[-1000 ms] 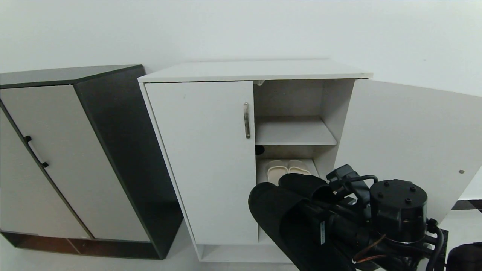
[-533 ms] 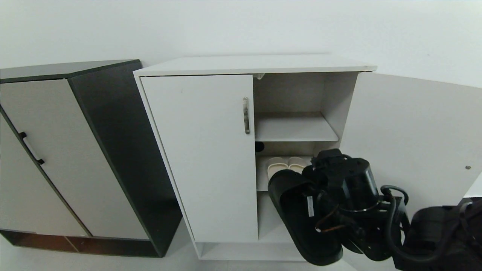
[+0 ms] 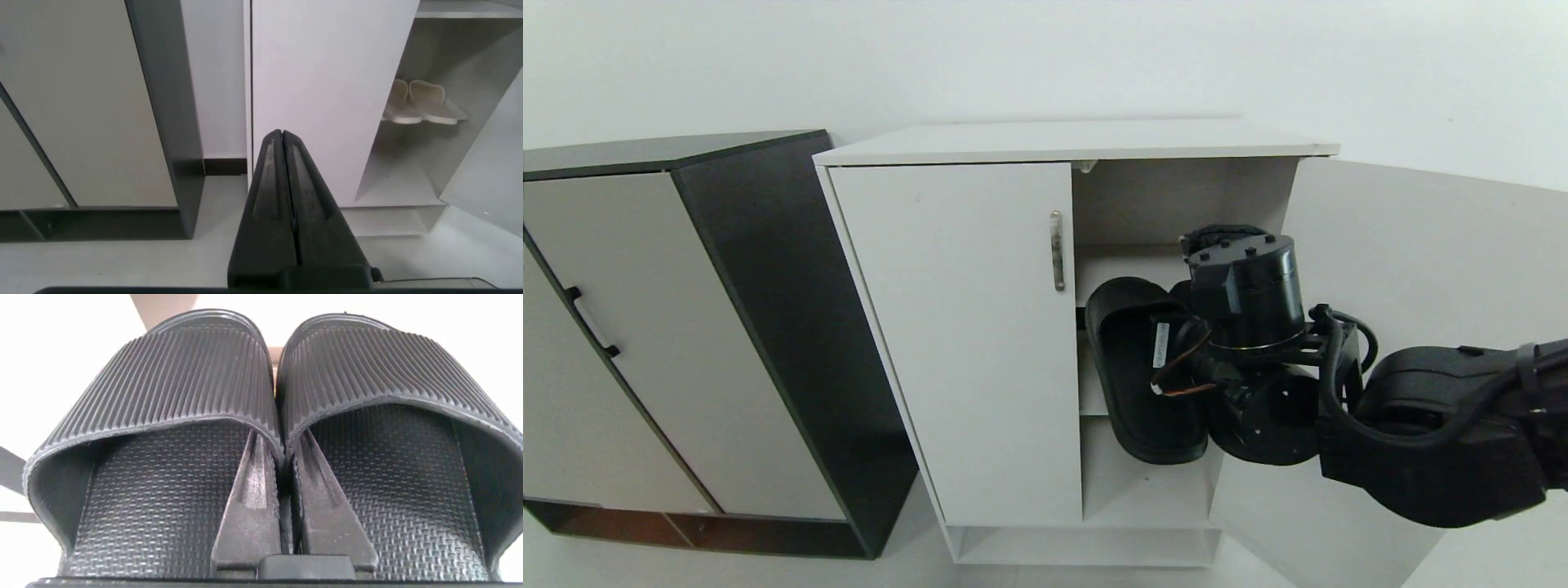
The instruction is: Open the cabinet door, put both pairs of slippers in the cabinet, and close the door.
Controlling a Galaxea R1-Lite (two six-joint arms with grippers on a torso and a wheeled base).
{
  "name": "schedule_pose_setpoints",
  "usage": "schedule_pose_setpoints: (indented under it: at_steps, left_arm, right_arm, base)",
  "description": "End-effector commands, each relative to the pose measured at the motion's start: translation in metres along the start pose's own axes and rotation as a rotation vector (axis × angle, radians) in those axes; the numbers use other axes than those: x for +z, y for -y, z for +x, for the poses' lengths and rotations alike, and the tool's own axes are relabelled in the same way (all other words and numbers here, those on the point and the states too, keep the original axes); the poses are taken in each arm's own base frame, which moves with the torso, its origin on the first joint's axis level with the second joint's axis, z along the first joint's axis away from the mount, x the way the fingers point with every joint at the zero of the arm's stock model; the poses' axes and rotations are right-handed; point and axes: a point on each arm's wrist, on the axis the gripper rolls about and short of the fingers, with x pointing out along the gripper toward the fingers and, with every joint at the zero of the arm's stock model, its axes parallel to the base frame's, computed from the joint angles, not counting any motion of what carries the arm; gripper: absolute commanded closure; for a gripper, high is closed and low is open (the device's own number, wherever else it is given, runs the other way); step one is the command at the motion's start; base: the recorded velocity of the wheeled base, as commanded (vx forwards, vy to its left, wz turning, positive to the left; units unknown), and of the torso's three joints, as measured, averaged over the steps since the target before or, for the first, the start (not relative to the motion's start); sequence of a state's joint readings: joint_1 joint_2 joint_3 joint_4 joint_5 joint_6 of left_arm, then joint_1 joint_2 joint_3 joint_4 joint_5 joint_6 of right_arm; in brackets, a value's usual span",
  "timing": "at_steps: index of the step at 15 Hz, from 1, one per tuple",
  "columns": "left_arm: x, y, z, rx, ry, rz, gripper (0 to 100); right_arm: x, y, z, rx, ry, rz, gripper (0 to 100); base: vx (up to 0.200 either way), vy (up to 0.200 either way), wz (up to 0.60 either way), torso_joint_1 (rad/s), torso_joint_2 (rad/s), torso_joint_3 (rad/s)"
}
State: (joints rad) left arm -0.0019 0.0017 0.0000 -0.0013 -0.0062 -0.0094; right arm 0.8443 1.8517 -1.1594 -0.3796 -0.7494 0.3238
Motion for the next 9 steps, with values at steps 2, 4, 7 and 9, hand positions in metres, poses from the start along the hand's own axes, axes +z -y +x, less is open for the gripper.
schedule_pose_setpoints:
  at_steps: [2, 4, 7, 9]
  left_arm:
    - [0.0, 0.0, 0.0, 0.002, 0.0, 0.0, 100]
    - [0.0, 0.0, 0.0, 0.002, 0.0, 0.0, 100]
    - [0.0, 0.0, 0.0, 0.002, 0.0, 0.0, 100]
    - [0.0, 0.0, 0.0, 0.002, 0.0, 0.0, 100]
  right_arm:
    - [-0.006, 0.004, 0.017, -0.041, -0.012, -0.006, 100]
    - [-0.001, 0.008, 0.025, -0.063, -0.001, 0.006, 100]
    - [0.005, 0.008, 0.033, -0.077, 0.003, 0.009, 100]
    - [0.005, 0.007, 0.034, -0.079, -0.006, 0.001, 100]
  base:
    - [0.2, 0.0, 0.0, 0.0, 0.0, 0.0]
    - [0.2, 0.0, 0.0, -0.007, 0.0, 0.012]
    - [0.2, 0.0, 0.0, 0.001, 0.0, 0.004]
    - [0.2, 0.0, 0.0, 0.007, 0.0, 0.002]
